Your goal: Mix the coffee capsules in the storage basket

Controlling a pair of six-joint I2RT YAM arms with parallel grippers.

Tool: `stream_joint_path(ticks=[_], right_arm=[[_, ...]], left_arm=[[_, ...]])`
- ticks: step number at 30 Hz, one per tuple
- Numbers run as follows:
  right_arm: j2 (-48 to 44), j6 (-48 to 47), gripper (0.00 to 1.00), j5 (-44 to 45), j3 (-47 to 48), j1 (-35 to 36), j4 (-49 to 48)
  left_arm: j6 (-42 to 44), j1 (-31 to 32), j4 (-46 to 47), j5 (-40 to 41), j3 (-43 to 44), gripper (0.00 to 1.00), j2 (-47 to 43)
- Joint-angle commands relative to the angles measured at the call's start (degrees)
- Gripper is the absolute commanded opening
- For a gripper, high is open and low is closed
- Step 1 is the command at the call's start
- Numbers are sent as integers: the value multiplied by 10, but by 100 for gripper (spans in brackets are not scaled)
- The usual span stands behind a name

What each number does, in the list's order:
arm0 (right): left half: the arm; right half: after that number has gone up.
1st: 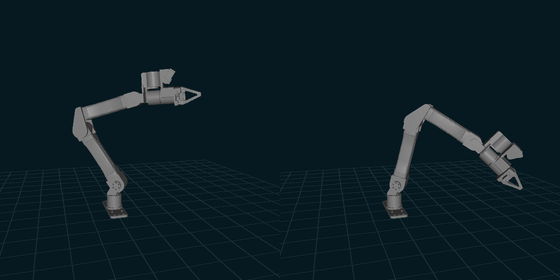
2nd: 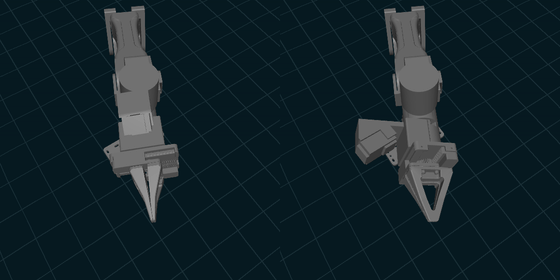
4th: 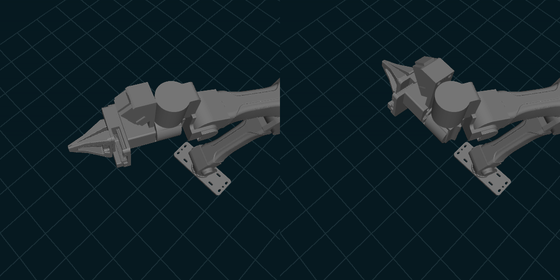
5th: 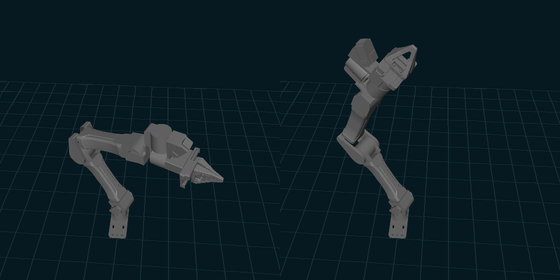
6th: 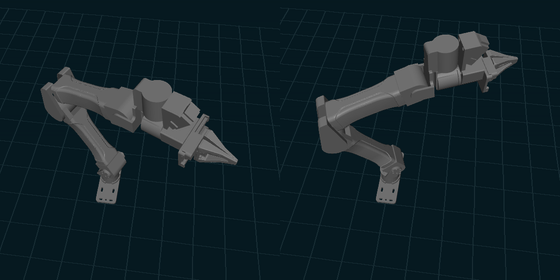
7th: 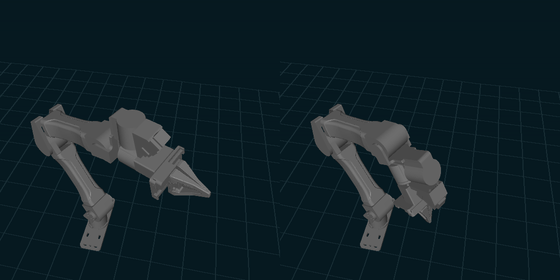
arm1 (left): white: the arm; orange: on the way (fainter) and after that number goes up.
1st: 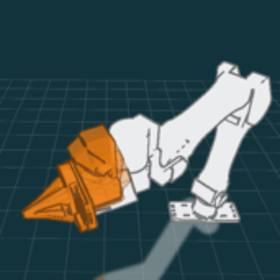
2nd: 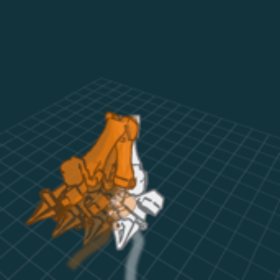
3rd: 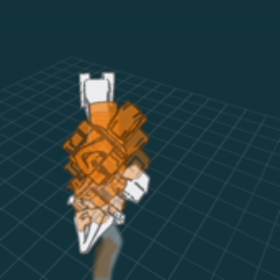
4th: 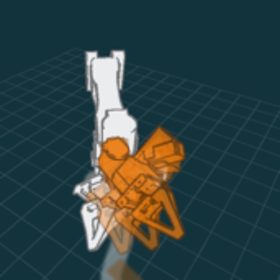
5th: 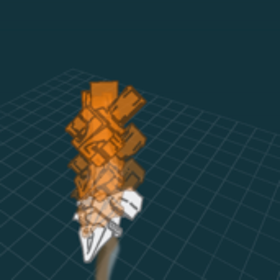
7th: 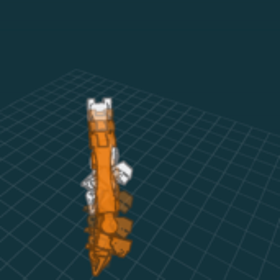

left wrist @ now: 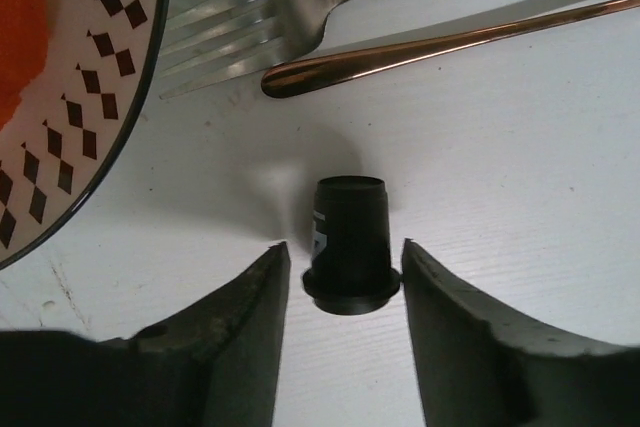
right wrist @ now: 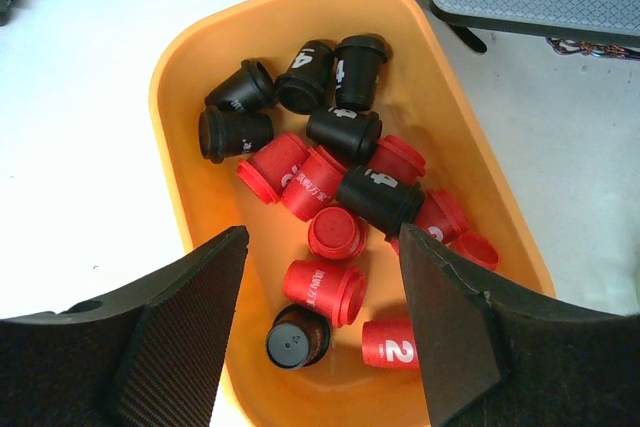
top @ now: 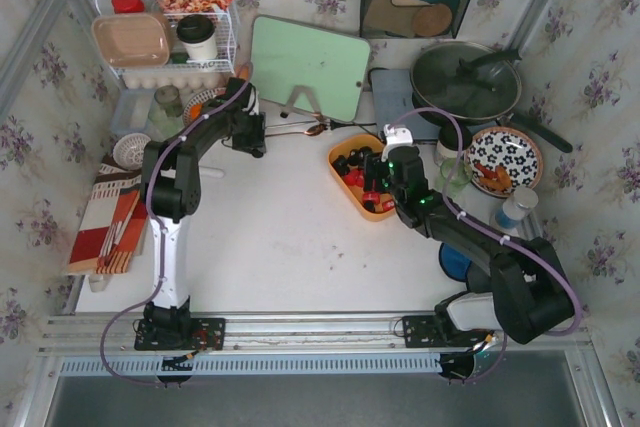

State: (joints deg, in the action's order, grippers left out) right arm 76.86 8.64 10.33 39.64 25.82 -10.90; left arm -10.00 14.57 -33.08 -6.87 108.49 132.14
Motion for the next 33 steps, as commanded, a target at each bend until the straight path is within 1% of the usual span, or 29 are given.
stream_joint_path(ticks=[1,5,8,10,13,17,21,26,28,33], right_arm=[[-13,1,69,-2,-2,1,2],[-19,2,68,-4,-4,1,2],[-24,-3,68,-18,-11,1,-9],[-36,-23,68,-38,-28,2,-34],[-64,-95,69,-86,-69,7,-104],[-110,-208,72,-179,-133,21,-225],[-136,-276,82,-251,-172,36,-325],[-131,-281,85,-280,-170,46,-387],[-123,-277,85,-284,-168,71,-411],[-96,-277,86,-272,-170,105,-469]], left_arm=[[-1,0,-19,-1,9,45,8],[-1,1,-16,-11,3,33,5],[-3,1,-6,-22,-11,32,-9],[-7,1,9,-38,-35,31,-31],[-12,4,50,-75,-84,31,-82],[-28,15,118,-142,-170,30,-164],[-45,45,194,-195,-263,29,-254],[-70,92,268,-223,-364,29,-365],[-82,113,295,-226,-401,29,-398],[-107,167,323,-214,-444,29,-451]])
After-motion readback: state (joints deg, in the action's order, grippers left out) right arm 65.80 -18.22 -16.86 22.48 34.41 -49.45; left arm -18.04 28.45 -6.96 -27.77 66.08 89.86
